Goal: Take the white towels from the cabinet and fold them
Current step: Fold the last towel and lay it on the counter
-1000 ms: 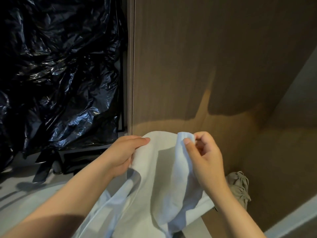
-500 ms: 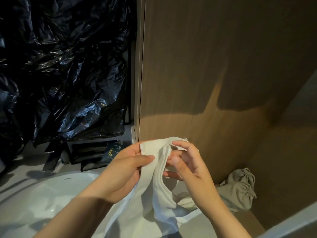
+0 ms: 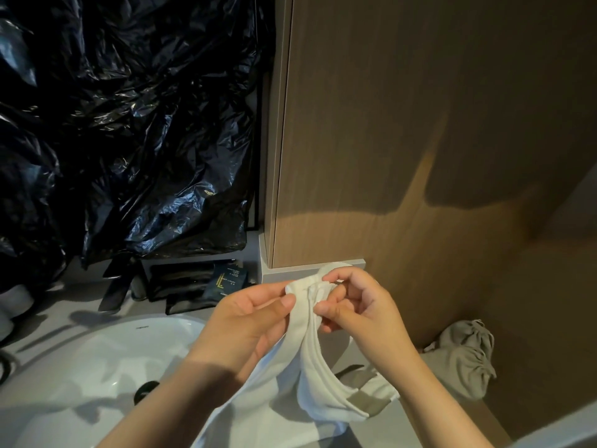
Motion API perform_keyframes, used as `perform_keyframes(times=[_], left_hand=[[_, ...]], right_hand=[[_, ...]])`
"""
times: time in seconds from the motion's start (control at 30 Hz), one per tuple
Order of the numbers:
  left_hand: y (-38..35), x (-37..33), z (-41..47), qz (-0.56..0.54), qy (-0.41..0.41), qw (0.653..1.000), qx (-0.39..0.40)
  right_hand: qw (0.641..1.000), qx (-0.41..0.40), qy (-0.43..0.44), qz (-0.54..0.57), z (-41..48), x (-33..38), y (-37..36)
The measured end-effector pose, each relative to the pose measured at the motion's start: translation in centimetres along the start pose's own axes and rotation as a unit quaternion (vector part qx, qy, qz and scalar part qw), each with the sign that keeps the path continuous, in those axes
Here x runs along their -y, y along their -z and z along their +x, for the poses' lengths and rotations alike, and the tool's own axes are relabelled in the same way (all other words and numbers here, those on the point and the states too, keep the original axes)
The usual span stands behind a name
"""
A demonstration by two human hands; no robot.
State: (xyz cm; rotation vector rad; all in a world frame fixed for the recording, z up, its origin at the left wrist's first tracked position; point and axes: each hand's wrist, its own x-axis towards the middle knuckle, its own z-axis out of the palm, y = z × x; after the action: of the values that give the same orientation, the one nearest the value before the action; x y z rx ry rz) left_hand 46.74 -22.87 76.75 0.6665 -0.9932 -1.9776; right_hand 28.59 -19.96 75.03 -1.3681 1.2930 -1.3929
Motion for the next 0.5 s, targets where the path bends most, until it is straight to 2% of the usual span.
perform_keyframes(times=[0.23,0.4,0.5], left_hand=[[0.32,0.28,0.2,0.081,-0.037,0.99,-0.108],[-0.03,0.09,-0.29,0.206,-0.049,0.974,-0.082],[-0.32,0.06,-0.52,0.233,-0.062,0.969,-0.062]], right_hand=[[0.985,-0.044,0.047,-0.157,0.41,-0.9,-0.01],[0.985,-0.04,0.042,-0.16,0.32,-0.88,-0.03],[0.983,-0.052,0.05,-0.17,0.14,-0.99,-0.54]])
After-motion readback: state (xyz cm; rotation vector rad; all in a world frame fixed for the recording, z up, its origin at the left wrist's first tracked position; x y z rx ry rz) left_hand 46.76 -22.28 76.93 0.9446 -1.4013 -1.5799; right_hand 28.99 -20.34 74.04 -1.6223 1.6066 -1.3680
